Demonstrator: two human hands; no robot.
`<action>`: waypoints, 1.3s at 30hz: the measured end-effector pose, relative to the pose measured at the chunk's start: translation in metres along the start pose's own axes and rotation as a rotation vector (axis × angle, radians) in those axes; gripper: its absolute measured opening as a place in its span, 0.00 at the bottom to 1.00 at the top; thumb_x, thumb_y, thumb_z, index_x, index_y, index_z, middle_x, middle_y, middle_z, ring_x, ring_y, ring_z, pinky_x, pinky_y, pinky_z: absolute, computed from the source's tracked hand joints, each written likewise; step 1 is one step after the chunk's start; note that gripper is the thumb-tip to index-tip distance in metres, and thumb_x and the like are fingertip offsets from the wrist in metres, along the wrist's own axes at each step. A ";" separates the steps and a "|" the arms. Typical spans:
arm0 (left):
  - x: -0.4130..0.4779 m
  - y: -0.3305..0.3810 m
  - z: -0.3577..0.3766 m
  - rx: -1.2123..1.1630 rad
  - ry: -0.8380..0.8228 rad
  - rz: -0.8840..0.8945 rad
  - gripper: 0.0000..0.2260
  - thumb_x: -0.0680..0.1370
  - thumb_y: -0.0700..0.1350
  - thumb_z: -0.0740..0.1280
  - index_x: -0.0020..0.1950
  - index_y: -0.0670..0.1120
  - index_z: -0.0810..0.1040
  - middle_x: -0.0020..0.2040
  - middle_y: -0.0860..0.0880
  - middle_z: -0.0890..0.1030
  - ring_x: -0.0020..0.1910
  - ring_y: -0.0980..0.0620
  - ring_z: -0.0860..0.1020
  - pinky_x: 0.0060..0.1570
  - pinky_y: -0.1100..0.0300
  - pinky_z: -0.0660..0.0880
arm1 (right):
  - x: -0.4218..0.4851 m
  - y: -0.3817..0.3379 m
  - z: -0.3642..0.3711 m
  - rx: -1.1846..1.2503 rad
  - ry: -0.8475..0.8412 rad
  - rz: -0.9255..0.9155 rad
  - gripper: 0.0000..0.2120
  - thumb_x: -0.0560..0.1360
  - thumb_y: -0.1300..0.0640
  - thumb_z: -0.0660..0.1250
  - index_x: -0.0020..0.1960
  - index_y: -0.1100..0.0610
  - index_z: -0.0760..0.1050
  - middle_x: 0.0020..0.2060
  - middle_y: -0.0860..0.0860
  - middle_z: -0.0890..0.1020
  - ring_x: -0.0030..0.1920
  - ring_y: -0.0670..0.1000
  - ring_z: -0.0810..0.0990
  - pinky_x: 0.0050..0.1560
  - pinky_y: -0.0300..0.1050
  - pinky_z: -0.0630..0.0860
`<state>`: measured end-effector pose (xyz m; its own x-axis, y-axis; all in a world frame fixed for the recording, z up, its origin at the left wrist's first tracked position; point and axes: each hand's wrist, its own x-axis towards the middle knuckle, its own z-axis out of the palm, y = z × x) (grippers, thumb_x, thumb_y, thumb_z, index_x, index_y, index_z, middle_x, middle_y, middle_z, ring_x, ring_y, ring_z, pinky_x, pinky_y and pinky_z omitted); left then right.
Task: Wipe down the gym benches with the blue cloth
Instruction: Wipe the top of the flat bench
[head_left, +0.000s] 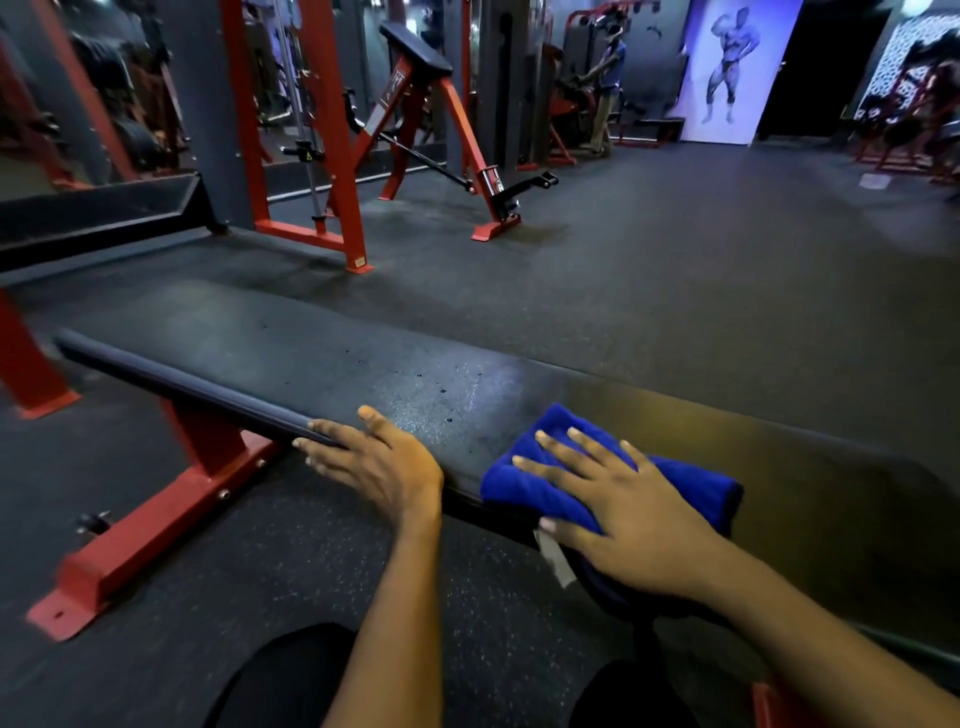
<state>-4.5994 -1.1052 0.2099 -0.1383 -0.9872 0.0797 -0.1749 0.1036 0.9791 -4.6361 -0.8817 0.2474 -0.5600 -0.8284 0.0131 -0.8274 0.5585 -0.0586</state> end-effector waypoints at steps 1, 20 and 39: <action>0.001 -0.003 -0.001 0.008 -0.015 -0.003 0.29 0.85 0.54 0.47 0.80 0.39 0.45 0.79 0.37 0.42 0.78 0.37 0.45 0.75 0.49 0.44 | 0.008 -0.003 -0.001 -0.013 0.000 0.021 0.32 0.71 0.27 0.37 0.74 0.27 0.41 0.78 0.35 0.43 0.78 0.44 0.40 0.76 0.60 0.45; 0.008 -0.013 -0.049 -0.034 -0.146 0.056 0.25 0.85 0.52 0.46 0.78 0.39 0.57 0.80 0.42 0.51 0.78 0.46 0.52 0.75 0.56 0.49 | 0.117 -0.046 -0.001 0.078 -0.036 -0.024 0.27 0.80 0.33 0.47 0.77 0.33 0.47 0.79 0.40 0.46 0.79 0.50 0.43 0.76 0.64 0.43; 0.077 -0.007 -0.035 0.127 0.061 -0.004 0.21 0.83 0.54 0.53 0.63 0.36 0.67 0.68 0.34 0.64 0.65 0.33 0.65 0.64 0.41 0.64 | 0.098 -0.043 0.008 0.072 0.043 -0.127 0.29 0.75 0.29 0.44 0.76 0.30 0.46 0.78 0.36 0.47 0.79 0.43 0.44 0.77 0.55 0.43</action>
<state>-4.5742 -1.1863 0.2156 -0.0781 -0.9928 0.0911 -0.2978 0.1104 0.9482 -4.6554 -0.9872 0.2435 -0.4532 -0.8888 0.0679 -0.8877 0.4430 -0.1255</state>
